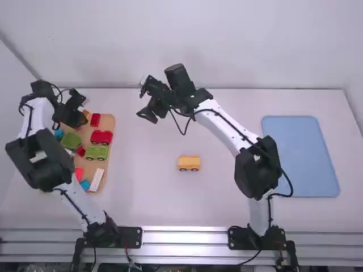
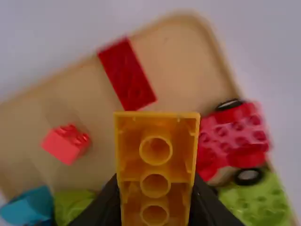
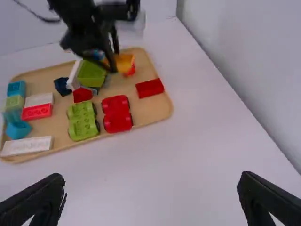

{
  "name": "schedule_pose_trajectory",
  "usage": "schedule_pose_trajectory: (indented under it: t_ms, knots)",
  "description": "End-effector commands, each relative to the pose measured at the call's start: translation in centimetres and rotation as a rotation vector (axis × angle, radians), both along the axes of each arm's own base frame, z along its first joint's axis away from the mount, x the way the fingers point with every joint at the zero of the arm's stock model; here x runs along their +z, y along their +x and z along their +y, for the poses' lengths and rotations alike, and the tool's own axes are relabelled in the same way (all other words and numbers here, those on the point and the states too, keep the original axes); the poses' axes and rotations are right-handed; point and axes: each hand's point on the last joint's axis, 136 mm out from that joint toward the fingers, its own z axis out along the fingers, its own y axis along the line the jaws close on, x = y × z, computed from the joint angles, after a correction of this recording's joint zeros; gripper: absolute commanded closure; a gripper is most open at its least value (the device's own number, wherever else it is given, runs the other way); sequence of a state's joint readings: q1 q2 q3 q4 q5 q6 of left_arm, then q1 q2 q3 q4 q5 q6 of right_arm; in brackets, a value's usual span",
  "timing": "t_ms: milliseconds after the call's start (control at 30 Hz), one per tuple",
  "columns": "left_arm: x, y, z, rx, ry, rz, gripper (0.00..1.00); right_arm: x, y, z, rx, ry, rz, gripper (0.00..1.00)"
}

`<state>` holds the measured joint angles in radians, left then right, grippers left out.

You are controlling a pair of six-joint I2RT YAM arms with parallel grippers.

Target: Assemble lego blocks to make yellow taxi

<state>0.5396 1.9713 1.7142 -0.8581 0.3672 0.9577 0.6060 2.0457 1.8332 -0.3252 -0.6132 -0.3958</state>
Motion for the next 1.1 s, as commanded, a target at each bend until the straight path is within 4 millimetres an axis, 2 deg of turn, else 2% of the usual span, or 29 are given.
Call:
schedule_pose_trajectory:
  t_ms: [0, 33, 100, 133, 200, 233, 300, 333, 500, 533, 567, 633, 700, 800, 900, 1067]
  knots:
    - [4.0, -0.2, -6.1, -0.211, -0.158, -0.182, 0.98, 1.6, -1.1, 0.0, 0.134, 0.081, -0.004, 0.02]
    - [4.9, -0.4, -8.1, -0.280, -0.196, -0.240, 0.98, 1.8, -1.3, -0.3, 0.158, 0.103, 0.013, 0.01]
    - [5.7, -0.9, -10.8, -0.359, -0.246, -0.307, 0.98, 1.9, -1.3, -1.0, 0.177, 0.126, 0.038, 0.00]
    - [6.2, -1.3, -12.5, -0.397, -0.279, -0.345, 0.98, 1.7, -1.4, -1.6, 0.197, 0.124, 0.037, 0.03]
    - [6.6, -1.7, -14.2, -0.427, -0.322, -0.377, 0.98, 1.4, -1.8, -2.2, 0.234, 0.117, 0.030, 0.03]
    - [7.1, -2.2, -15.9, -0.463, -0.367, -0.408, 0.98, 1.1, -2.3, -2.6, 0.269, 0.112, 0.021, 0.00]
    - [7.6, -3.3, -19.1, -0.544, -0.442, -0.451, 0.98, 0.7, -2.7, -3.3, 0.287, 0.094, 0.017, 0.02]
    - [7.5, -3.4, -19.5, -0.553, -0.447, -0.452, 0.98, 0.7, -2.7, -3.3, 0.289, 0.091, 0.014, 0.02]
    - [6.5, -5.6, -25.0, -0.674, -0.488, -0.400, 0.98, 1.8, -3.1, -5.8, 0.258, 0.009, -0.043, 0.02]
    - [6.5, -5.6, -25.0, -0.674, -0.488, -0.400, 0.98, 1.8, -3.1, -5.8, 0.258, 0.009, -0.043, 0.02]
    - [6.2, -6.2, -26.7, -0.715, -0.498, -0.383, 0.98, 2.3, -3.3, -7.1, 0.228, -0.022, -0.061, 0.02]
    - [6.2, -6.6, -27.9, -0.746, -0.512, -0.372, 0.98, 2.5, -3.9, -8.9, 0.183, -0.050, -0.078, 0.02]
    - [6.2, -6.7, -28.4, -0.756, -0.517, -0.365, 0.98, 2.5, -4.4, -9.9, 0.164, -0.051, -0.090, 0.02]
    - [6.5, -7.2, -29.7, -0.784, -0.551, -0.361, 0.98, 2.1, -6.2, -12.0, 0.141, 0.011, -0.136, 0.02]
    - [6.9, -8.0, -31.6, -0.846, -0.607, -0.381, 0.98, 1.6, -8.2, -13.7, 0.091, 0.199, -0.185, 0.02]
    - [7.4, -9.4, -35.0, -0.983, -0.702, -0.462, 0.98, 0.9, -9.6, -15.0, 0.019, 0.415, -0.212, 0.02]
